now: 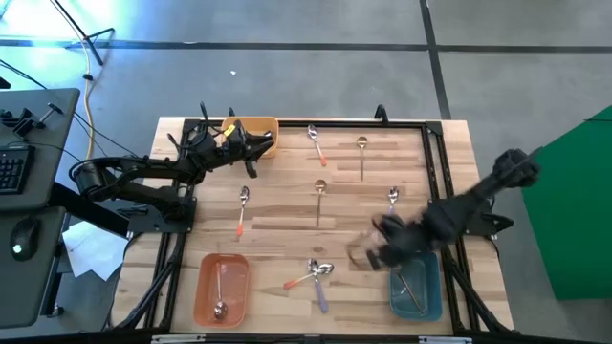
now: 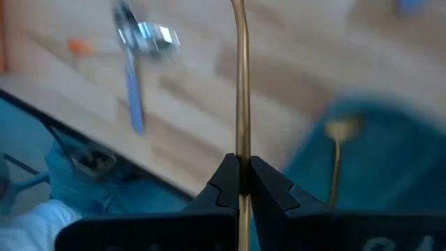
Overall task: Sort silverware by color (type)
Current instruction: Put the golden spoon into the blue bin, then put the orange spoon into the orange bin
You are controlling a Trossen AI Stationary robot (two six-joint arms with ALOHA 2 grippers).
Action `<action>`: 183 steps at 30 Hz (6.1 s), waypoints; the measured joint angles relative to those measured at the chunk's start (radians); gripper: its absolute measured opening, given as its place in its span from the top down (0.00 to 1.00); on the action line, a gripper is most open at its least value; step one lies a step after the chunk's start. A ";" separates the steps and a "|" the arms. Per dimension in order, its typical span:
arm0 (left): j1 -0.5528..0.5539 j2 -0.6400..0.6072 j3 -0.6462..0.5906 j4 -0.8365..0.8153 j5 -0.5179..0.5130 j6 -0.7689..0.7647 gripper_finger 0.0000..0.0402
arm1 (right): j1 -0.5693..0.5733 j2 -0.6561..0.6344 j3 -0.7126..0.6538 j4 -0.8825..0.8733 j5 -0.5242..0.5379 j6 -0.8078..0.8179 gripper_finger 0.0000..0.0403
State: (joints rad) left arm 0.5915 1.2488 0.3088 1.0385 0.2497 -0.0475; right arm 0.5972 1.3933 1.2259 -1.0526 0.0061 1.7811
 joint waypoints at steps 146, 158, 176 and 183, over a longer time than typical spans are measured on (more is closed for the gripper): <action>-1.009 0.473 0.884 -1.566 -0.487 -0.384 0.95 | -0.723 -0.047 -0.854 1.987 -0.043 -1.792 1.00; -1.099 0.751 1.089 -1.565 -0.453 -0.519 0.67 | -0.640 -0.047 -0.854 1.985 0.099 -1.841 1.00; -1.071 0.834 1.094 -1.563 -0.446 -0.552 0.74 | -0.640 -0.047 -0.855 1.977 0.099 -1.832 1.00; -1.059 0.830 1.076 -1.574 -0.423 -0.488 0.96 | -0.640 -0.047 -0.855 1.977 0.099 -1.842 1.00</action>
State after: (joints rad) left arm -0.4679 2.0792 1.3853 -0.5352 -0.1731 -0.5355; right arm -0.0429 1.3464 0.3714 0.9245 0.1055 -0.0605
